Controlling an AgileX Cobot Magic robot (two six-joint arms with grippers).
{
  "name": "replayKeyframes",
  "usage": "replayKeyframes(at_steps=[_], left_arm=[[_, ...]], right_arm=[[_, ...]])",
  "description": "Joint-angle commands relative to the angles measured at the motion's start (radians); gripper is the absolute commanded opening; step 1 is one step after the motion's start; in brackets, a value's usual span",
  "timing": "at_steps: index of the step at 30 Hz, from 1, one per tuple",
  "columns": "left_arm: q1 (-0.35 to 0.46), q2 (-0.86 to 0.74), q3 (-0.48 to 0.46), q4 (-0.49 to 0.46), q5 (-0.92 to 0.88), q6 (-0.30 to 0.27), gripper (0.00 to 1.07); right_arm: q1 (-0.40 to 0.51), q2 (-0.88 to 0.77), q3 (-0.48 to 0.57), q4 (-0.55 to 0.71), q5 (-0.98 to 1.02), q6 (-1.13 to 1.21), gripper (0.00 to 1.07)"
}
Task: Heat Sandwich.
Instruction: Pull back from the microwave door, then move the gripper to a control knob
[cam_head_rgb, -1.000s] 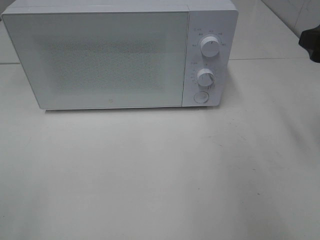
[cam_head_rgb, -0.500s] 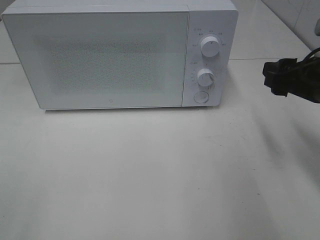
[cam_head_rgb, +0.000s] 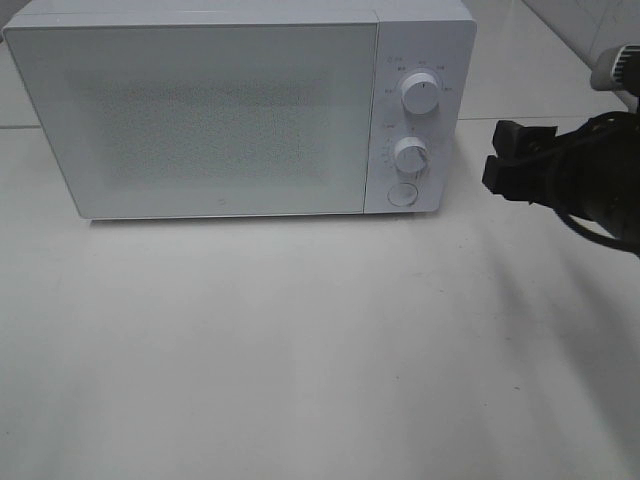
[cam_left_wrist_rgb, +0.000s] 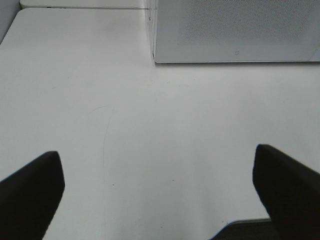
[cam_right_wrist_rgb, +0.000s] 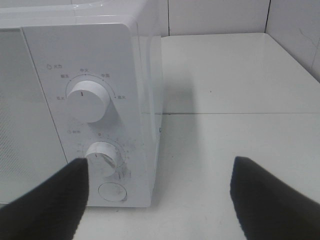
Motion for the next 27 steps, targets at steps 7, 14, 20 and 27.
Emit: replayKeyframes(at_steps=[7,14,20,27], left_arm=[[0.002,-0.017,0.002,-0.008,-0.012,0.001,0.97],[0.002,-0.017,0.002,-0.008,-0.012,0.001,0.97],[0.002,-0.017,0.002,-0.008,-0.012,0.001,0.97],[0.002,-0.017,0.002,-0.008,-0.012,0.001,0.97]], right_arm=[[0.108,0.152,0.002,0.094,-0.136,0.008,0.76],[0.213,0.280,-0.027,0.172,-0.243,0.029,0.76],[0.264,0.332,-0.081,0.207,-0.243,0.029,0.76],[0.312,0.392,-0.155,0.267,-0.244,0.025,0.76]])
